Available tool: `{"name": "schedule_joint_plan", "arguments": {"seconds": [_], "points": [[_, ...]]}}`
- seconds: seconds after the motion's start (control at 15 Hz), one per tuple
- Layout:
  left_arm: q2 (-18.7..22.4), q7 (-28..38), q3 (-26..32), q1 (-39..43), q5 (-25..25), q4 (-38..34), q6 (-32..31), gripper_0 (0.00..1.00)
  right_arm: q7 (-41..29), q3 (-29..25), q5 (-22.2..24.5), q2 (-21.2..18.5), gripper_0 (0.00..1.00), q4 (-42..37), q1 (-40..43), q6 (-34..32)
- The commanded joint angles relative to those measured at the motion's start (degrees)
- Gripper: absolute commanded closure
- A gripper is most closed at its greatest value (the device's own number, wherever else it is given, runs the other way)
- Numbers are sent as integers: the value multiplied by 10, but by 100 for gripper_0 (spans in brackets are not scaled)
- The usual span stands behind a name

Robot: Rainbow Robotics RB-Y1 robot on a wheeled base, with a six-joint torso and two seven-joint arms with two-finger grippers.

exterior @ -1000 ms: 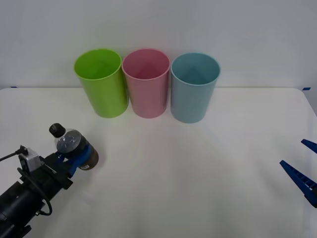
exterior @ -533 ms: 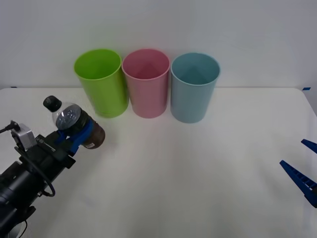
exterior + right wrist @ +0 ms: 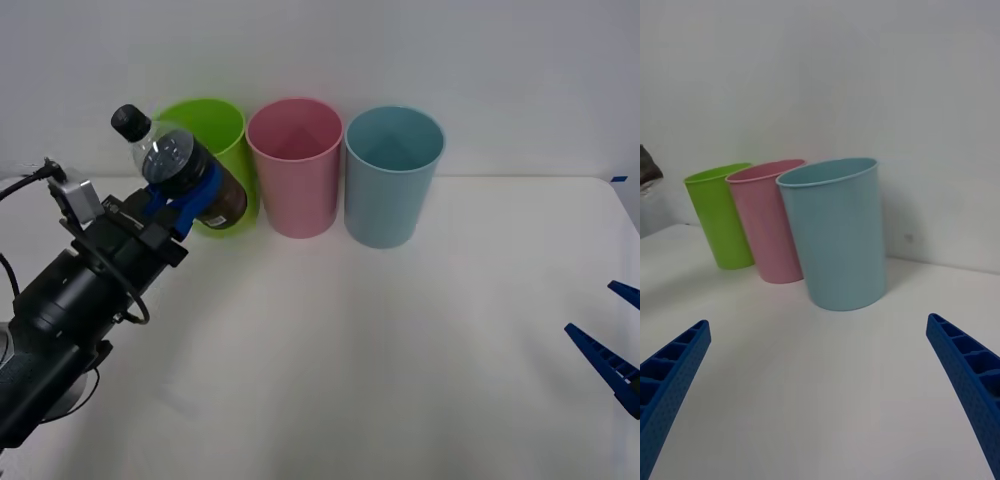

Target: Grasp the object on the table and drop it into the matching bin: aluminum can to the light blue bin, PET bottle to the pink bin.

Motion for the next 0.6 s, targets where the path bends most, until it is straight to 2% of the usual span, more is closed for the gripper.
{"name": "schedule_joint_plan", "arguments": {"seconds": [0.07, 0.33, 0.6], "points": [[9, 58, -18, -49, -16, -13, 53, 100, 0, 0, 0, 0, 0, 0, 0, 0], [12, 71, -64, -124, -26, -10, 141, 100, 0, 0, 0, 0, 0, 0, 0, 0], [12, 64, -109, -207, -46, 45, 207, 100, 0, 0, 0, 0, 0, 0, 0, 0]]}}
